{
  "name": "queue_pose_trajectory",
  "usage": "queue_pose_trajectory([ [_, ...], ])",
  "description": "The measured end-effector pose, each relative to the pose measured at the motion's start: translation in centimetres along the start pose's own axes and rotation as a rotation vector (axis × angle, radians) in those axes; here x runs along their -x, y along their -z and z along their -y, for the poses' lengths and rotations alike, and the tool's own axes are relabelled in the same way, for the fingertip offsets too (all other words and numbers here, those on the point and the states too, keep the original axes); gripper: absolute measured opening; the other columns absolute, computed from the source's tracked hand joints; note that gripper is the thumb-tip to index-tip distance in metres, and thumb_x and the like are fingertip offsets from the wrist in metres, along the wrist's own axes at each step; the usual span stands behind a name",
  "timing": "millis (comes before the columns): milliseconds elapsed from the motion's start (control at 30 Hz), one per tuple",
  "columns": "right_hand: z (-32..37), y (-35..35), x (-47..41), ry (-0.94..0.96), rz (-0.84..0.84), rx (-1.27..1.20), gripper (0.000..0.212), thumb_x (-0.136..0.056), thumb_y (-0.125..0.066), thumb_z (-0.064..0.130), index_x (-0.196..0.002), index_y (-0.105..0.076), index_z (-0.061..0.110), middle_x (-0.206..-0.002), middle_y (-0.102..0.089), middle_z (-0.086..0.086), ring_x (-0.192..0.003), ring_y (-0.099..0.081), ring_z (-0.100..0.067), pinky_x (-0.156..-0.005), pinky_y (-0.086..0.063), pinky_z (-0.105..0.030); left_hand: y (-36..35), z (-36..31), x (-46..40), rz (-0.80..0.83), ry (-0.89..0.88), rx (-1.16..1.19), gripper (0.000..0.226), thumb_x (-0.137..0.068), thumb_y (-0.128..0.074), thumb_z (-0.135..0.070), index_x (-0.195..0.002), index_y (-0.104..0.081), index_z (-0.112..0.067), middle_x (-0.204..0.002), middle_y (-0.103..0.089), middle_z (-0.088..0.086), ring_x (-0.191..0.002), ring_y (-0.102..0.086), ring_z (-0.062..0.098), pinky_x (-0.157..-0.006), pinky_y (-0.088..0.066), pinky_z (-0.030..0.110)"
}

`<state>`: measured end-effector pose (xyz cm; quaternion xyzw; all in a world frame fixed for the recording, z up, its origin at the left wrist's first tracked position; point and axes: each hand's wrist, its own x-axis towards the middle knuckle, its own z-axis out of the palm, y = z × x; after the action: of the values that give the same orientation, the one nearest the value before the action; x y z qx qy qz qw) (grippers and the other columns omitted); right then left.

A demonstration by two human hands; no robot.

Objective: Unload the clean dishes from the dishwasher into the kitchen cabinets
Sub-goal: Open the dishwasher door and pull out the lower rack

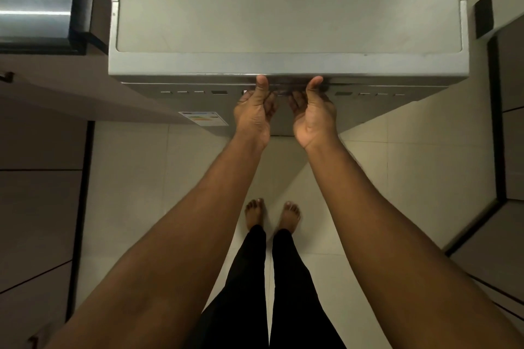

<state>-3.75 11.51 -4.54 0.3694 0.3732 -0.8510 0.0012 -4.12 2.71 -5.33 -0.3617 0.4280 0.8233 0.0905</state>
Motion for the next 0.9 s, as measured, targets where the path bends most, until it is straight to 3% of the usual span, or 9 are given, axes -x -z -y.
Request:
queue_pose_trajectory([
  [100, -0.1, 0.0, 0.3, -0.040, -0.066, 0.031, 0.052, -0.073, -0.071, 0.042, -0.110, -0.060, 0.007, -0.112, -0.067, -0.010, -0.109, -0.064, -0.026, -0.091, -0.053, -0.037, 0.2, 0.0, 0.6, -0.091, 0.005, -0.093, 0.029, -0.083, -0.076, -0.037, -0.078, -0.060, -0.013, -0.076, -0.062, 0.006, -0.069, -0.059, 0.017, -0.064, -0.051, 0.031],
  [200, -1.0, 1.1, 1.9, -0.120, -0.133, 0.047, 0.051, -0.085, -0.073, 0.035, -0.126, -0.057, 0.008, -0.122, -0.066, -0.008, -0.111, -0.063, -0.021, -0.079, -0.055, -0.028, 1.5, 0.8, 2.2, -0.164, 0.032, -0.172, 0.054, -0.066, -0.085, -0.050, -0.098, -0.072, -0.009, -0.093, -0.075, 0.004, -0.085, -0.072, 0.018, -0.081, -0.059, 0.032],
  [400, -1.6, 5.1, 5.3, -0.219, -0.132, 0.220, 0.034, -0.081, -0.076, 0.035, -0.110, -0.062, 0.023, -0.120, -0.068, -0.004, -0.114, -0.062, -0.020, -0.096, -0.049, -0.037, 4.8, 2.7, 5.3, -0.117, 0.112, -0.217, 0.056, -0.074, -0.080, -0.048, -0.118, -0.067, -0.015, -0.103, -0.075, 0.000, -0.099, -0.071, 0.016, -0.090, -0.054, 0.035],
  [467, -1.6, 6.6, 5.9, -0.280, -0.161, 0.201, 0.055, -0.070, -0.083, 0.034, -0.117, -0.058, 0.021, -0.124, -0.065, -0.004, -0.120, -0.057, -0.022, -0.099, -0.046, -0.039, 5.5, 3.4, 6.5, -0.157, 0.164, -0.117, 0.056, -0.075, -0.081, -0.042, -0.121, -0.064, -0.014, -0.107, -0.074, -0.001, -0.104, -0.069, 0.018, -0.090, -0.053, 0.034],
  [567, -1.6, 8.4, 6.5, -0.226, -0.425, 0.345, 0.113, -0.046, -0.095, 0.038, -0.135, -0.029, 0.019, -0.134, -0.044, -0.006, -0.122, -0.044, -0.022, -0.107, -0.042, -0.045, 6.0, 4.5, 8.1, -0.486, 0.164, -0.287, 0.105, -0.059, -0.087, -0.055, -0.138, -0.033, -0.011, -0.131, -0.049, 0.001, -0.120, -0.052, 0.025, -0.100, -0.046, 0.037],
  [633, -1.6, 9.0, 7.4, -0.096, -0.589, 0.600, 0.130, -0.043, -0.097, 0.043, -0.142, -0.015, 0.019, -0.141, -0.027, -0.011, -0.124, -0.035, -0.026, -0.108, -0.039, -0.045, 7.0, 5.0, 8.7, -0.681, -0.106, -0.663, 0.122, -0.054, -0.084, -0.064, -0.141, -0.015, -0.012, -0.143, -0.026, 0.011, -0.131, -0.033, 0.029, -0.112, -0.034, 0.042],
  [733, -2.6, 9.9, 8.5, 0.298, -0.658, 1.015, 0.143, -0.043, -0.088, 0.063, -0.149, -0.008, 0.011, -0.151, -0.017, -0.018, -0.135, -0.026, -0.033, -0.112, -0.029, -0.050, 8.7, 5.6, 8.8, -0.628, -0.667, -1.182, 0.107, -0.070, -0.074, -0.065, -0.141, -0.012, -0.012, -0.147, -0.023, 0.017, -0.140, -0.021, 0.032, -0.118, -0.016, 0.041],
  [800, -3.3, 10.8, 8.8, 0.587, -0.597, 1.225, 0.135, -0.048, -0.080, 0.070, -0.148, -0.007, 0.014, -0.153, -0.020, -0.022, -0.141, -0.023, -0.035, -0.112, -0.025, -0.051, 9.3, 5.8, 8.8, -0.486, -0.806, -1.357, 0.083, -0.081, -0.066, -0.057, -0.140, -0.025, -0.016, -0.145, -0.032, 0.014, -0.140, -0.023, 0.029, -0.117, -0.013, 0.040],
  [900, -3.0, 12.0, 8.2, 0.804, -0.426, 1.409, 0.108, -0.060, -0.074, 0.067, -0.142, -0.026, 0.015, -0.147, -0.036, -0.020, -0.137, -0.031, -0.033, -0.109, -0.026, -0.051, 10.1, 5.6, 8.9, -0.304, -0.962, -1.517, 0.047, -0.089, -0.058, -0.049, -0.126, -0.056, -0.019, -0.131, -0.050, 0.007, -0.132, -0.037, 0.027, -0.113, -0.025, 0.044],
])
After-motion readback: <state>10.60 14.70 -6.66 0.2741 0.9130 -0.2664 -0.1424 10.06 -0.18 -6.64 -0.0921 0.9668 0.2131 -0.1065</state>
